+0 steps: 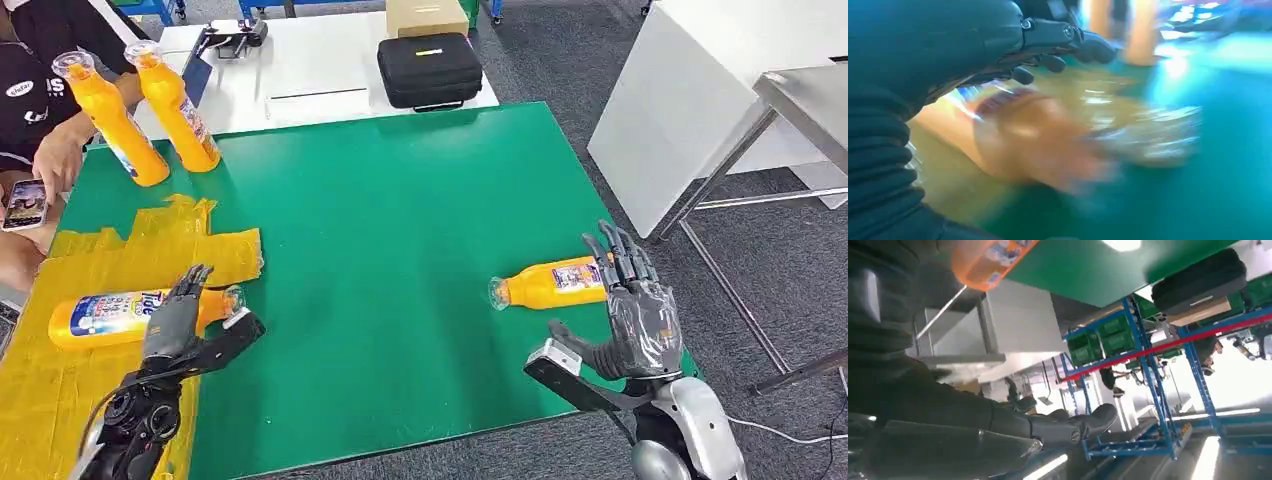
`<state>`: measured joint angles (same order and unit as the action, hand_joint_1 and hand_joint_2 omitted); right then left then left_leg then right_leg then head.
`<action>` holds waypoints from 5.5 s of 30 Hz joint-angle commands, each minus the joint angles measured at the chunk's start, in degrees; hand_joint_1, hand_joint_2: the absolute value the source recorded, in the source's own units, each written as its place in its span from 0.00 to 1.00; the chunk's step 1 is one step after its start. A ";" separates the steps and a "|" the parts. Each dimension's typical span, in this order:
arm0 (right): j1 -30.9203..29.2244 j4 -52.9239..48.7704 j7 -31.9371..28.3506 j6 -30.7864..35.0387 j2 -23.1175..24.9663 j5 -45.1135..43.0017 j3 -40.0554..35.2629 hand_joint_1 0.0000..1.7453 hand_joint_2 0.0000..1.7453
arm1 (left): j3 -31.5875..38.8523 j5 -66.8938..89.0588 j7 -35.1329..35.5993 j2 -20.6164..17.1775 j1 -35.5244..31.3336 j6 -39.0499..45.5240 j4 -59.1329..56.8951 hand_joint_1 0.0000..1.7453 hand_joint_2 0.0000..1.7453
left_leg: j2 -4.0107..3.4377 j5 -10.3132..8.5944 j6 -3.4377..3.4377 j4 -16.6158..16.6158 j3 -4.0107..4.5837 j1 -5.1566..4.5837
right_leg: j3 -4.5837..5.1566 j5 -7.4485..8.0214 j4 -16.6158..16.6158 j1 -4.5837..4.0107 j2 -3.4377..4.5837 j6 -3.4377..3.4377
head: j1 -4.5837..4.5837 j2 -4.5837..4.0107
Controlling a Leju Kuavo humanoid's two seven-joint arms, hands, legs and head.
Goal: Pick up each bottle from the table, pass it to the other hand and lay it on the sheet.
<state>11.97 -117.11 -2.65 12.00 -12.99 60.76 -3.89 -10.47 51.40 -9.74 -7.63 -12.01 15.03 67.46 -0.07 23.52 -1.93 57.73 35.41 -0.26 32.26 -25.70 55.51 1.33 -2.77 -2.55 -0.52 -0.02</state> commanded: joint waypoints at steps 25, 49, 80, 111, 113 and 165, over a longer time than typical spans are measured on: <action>-23.20 40.18 -8.92 -28.24 -25.88 -13.59 2.34 0.00 1.00 | -2.23 -45.05 -19.39 3.37 9.42 -13.91 38.22 0.00 1.00 | -0.22 0.21 0.02 0.02 -0.35 0.05 | -0.37 -0.02 -0.19 -0.05 0.53 0.13 | -0.04 0.00; -33.63 54.11 -9.72 -26.14 -24.22 -11.64 -9.84 0.00 1.00 | -3.92 -45.99 -19.31 3.94 7.47 -13.78 36.58 0.00 1.00 | -0.24 0.11 -0.03 -0.04 -0.22 0.04 | -0.22 0.09 -0.19 -0.05 0.42 0.02 | -0.07 0.00; -49.25 78.20 -9.39 -23.07 -12.52 -10.57 -31.97 0.00 1.00 | -7.35 -45.85 -17.63 3.18 4.17 -7.79 31.69 0.00 1.00 | -0.17 0.10 0.01 -0.04 -0.31 0.03 | -0.31 0.03 -0.13 -0.04 0.39 0.06 | -0.07 0.00; -48.31 80.72 -5.94 -19.41 -10.77 -11.01 -35.12 1.00 1.00 | -6.48 -45.67 -15.37 4.11 5.40 -7.75 31.36 0.00 1.00 | -0.04 0.06 0.00 -0.06 -0.39 0.06 | -0.38 0.03 -0.17 -0.06 0.27 0.05 | -0.07 0.00; -47.94 80.30 -4.96 -17.42 -10.59 -10.88 -34.34 1.00 1.00 | -6.34 -45.45 -15.15 4.26 5.47 -7.81 31.41 0.00 1.00 | 0.00 0.07 0.01 -0.09 -0.49 0.07 | -0.49 0.01 -0.20 -0.06 0.24 0.08 | -0.07 0.00; -40.03 46.08 -15.16 -1.23 20.33 -51.80 -38.02 1.00 1.00 | -20.55 -39.89 -3.43 3.70 -3.51 -17.01 30.84 0.00 1.00 | -0.09 0.05 0.01 -0.01 -0.17 0.10 | -0.14 -0.01 -0.03 -0.07 0.30 0.06 | -0.04 0.00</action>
<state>-24.07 -76.54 -18.03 11.32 6.73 8.31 -35.48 -29.77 11.54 -13.57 -4.37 -12.95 -2.45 102.33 -0.11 23.49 -2.04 57.74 35.44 -0.24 32.33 -25.66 55.53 1.32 -2.69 -2.63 -0.57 -0.02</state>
